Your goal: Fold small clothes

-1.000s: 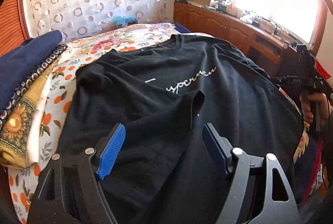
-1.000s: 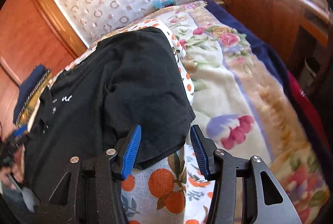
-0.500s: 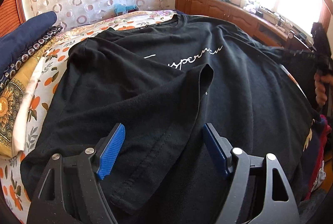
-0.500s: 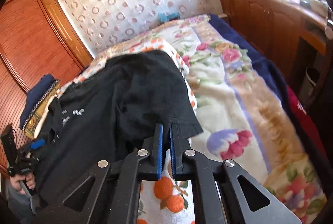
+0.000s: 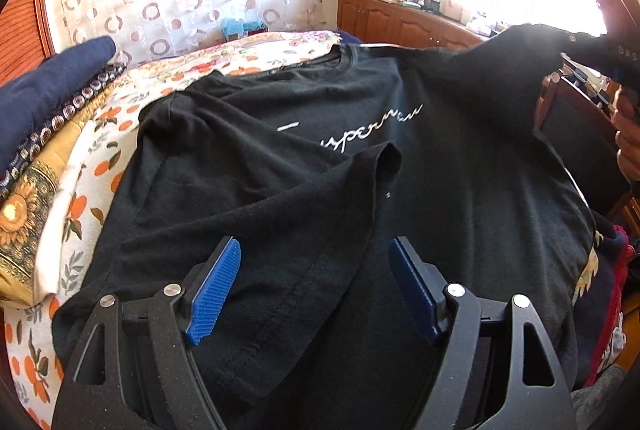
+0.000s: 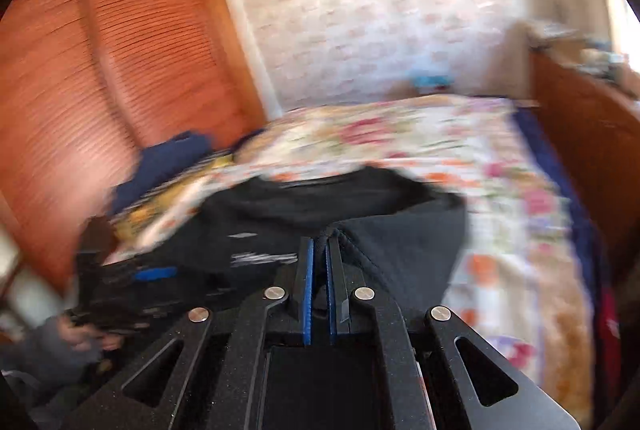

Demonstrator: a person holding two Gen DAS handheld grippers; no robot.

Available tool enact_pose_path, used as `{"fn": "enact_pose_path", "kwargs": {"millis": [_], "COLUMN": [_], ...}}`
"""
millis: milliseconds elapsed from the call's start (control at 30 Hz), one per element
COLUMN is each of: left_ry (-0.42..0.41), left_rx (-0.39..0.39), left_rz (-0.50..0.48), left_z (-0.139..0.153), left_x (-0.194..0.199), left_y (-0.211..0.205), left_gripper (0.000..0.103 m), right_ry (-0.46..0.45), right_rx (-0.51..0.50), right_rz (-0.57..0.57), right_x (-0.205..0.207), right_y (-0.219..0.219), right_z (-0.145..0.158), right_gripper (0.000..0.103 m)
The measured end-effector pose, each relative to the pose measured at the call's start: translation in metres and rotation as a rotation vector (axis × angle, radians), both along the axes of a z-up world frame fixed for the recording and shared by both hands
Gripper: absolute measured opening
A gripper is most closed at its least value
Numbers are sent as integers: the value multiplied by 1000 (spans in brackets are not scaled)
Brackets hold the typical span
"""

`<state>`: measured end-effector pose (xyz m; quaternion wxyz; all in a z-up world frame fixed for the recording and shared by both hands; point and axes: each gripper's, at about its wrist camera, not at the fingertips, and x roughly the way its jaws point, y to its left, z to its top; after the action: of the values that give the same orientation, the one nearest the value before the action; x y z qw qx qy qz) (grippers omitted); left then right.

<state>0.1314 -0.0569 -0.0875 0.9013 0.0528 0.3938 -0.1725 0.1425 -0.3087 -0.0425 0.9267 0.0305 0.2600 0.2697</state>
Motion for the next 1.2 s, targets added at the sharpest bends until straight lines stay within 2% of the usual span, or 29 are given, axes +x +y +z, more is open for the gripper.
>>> {"fn": "enact_pose_path", "kwargs": {"millis": [33, 133, 167, 200, 267, 367, 533, 667, 767, 800, 933, 967, 1067, 1200], "left_ry": [-7, -22, -27, -29, -39, -48, -73, -93, -103, -104, -101, -99, -92, -93], "left_rx": [-1, -12, -18, -20, -24, -39, -48, -48, -54, -55, -52, -51, -51, -61], "left_rz": [-3, -12, -16, -18, -21, -24, -30, -41, -42, -43, -45, -44, -38, -24], "left_z": [2, 10, 13, 14, 17, 23, 35, 42, 44, 44, 42, 41, 37, 37], "left_x": [-1, -6, -7, -7, -8, -6, -8, -14, -18, -19, -19, -19, -18, -19], "left_y": [0, -1, -1, -2, -4, -6, -9, -11, -11, -11, -11, -11, -9, -4], "left_gripper": [78, 77, 77, 77, 77, 78, 78, 78, 77, 77, 78, 77, 78, 78], "right_ry": [-5, 4, 5, 8, 34, 108, 226, 211, 192, 191, 226, 236, 236, 161], "right_rx": [-14, -53, -52, -54, -74, -95, -99, -159, -194, -201, -213, -218, -206, -167], "right_rz": [9, 1, -16, -49, -137, -211, -230, -188, -191, -188, -173, -176, -170, -144], "right_x": [-1, 1, 2, 5, 12, 26, 45, 36, 27, 23, 35, 37, 41, 44], "right_y": [8, 13, 10, 6, -8, -21, -11, 15, 27, 32, 29, 29, 21, 15], "right_z": [0, -8, -9, -9, -18, -40, -85, -96, -97, -97, -101, -100, -95, -70], "right_gripper": [8, 27, 37, 42, 42, 42, 42, 42, 32, 32, 31, 28, 5, 4]}}
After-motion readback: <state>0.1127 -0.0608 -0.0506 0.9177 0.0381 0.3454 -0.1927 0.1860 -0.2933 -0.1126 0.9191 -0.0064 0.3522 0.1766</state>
